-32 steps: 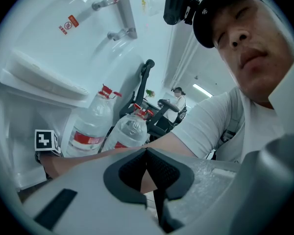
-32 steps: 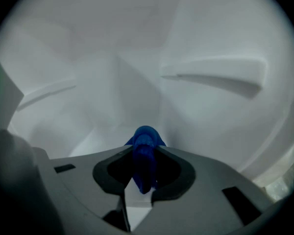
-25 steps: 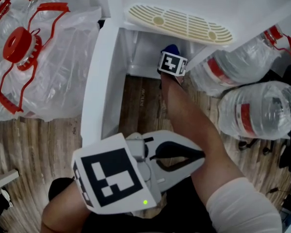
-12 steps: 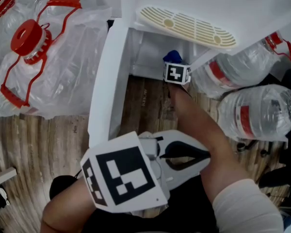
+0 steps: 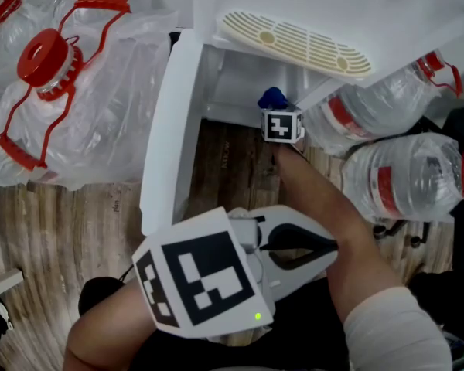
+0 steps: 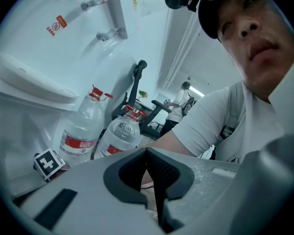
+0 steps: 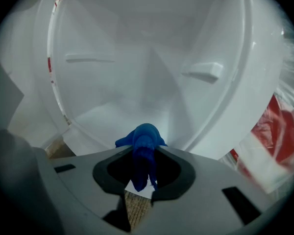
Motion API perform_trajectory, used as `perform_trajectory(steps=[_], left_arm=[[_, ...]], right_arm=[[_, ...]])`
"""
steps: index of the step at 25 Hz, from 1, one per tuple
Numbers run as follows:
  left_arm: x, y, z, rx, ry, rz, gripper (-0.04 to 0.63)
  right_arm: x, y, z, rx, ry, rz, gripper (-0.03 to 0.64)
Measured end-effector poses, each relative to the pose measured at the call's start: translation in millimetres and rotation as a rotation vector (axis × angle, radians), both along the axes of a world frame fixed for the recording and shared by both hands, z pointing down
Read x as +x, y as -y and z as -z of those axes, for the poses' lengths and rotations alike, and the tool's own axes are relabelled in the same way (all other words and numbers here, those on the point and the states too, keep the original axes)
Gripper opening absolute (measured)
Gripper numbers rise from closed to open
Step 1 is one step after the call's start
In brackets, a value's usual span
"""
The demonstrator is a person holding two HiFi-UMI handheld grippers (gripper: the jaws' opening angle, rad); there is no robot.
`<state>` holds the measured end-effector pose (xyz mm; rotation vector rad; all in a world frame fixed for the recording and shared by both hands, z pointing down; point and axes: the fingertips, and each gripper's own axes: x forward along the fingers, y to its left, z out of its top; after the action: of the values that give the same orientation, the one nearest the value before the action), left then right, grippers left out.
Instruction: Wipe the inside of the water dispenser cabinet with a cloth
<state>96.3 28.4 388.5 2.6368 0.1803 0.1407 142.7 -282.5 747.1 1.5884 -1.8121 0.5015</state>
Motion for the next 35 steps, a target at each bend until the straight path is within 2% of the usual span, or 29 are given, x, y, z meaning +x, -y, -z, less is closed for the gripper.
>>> perform_trajectory(steps=[9,18,23,29,35], left_arm=[[-1,-2,3,0.013,-0.001,-0.001,0.003],[0,-2,1,0.015,0.014,-0.012,0.003],[0,2,-1,0.018,0.017,-0.003,0.003],[0,6,-3,0.021,0.02,0.005,0.003],[0,10,-13,0.036,0.046,0.013,0.003]], right_arm=[[13,-18,-1,-0.026,-0.073,0.089,0.084],[23,-30,0,-0.064,-0.107,0.17,0.084],[28,-48,0,-0.128,-0.119,0.243,0.084],[33,-81,32,-0.186,-0.042,0.326,0.084],[11,-116,120,-0.157,0.152,0.392,0.084]])
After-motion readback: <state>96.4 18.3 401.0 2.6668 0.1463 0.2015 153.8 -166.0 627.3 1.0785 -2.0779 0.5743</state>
